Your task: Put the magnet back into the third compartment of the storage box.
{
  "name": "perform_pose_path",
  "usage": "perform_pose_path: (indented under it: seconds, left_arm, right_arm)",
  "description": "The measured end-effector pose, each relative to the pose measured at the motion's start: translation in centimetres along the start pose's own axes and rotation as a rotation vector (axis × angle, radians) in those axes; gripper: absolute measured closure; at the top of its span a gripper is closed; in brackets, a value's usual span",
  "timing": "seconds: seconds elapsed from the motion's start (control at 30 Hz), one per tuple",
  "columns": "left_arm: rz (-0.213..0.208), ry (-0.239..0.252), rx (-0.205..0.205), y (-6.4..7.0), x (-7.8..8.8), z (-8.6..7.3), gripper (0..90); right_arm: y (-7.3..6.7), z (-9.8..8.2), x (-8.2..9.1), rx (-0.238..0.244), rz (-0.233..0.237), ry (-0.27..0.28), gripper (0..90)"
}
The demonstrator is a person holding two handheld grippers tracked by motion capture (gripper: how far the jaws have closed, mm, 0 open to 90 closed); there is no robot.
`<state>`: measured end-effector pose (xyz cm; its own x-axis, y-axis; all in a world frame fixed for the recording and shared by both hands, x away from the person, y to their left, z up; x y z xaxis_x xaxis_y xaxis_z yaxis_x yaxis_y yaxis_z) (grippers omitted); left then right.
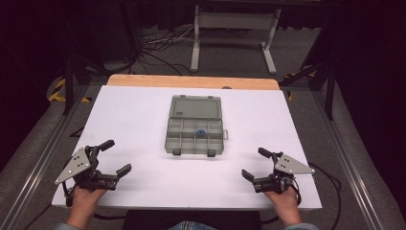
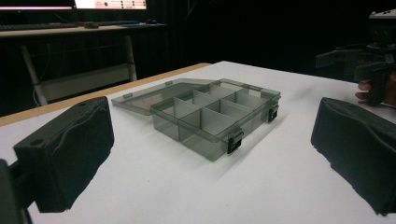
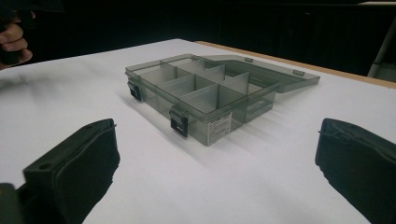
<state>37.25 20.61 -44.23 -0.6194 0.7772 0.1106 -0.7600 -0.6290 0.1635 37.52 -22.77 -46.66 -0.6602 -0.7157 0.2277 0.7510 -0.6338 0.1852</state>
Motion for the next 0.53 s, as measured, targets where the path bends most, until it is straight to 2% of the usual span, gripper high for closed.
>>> perform_pose_path:
  seconds: [0.53]
  left_arm:
    - [0.005, -0.003, 0.009, -0.13, -0.05, -0.07, 0.1]
  right_arm:
    - [-0.21, 0.18, -0.08, 0.020, 0.004, 0.000, 0.0]
Point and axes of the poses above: each handheld gripper's, and its own axes: x roughly backward along the jaws, z roughly out of its top, y roughly to its right, the point moved 8 cm from there along -x, roughly forward along the jaws, and after that the axes turned 10 degrees about x, right-handed, at the moved point
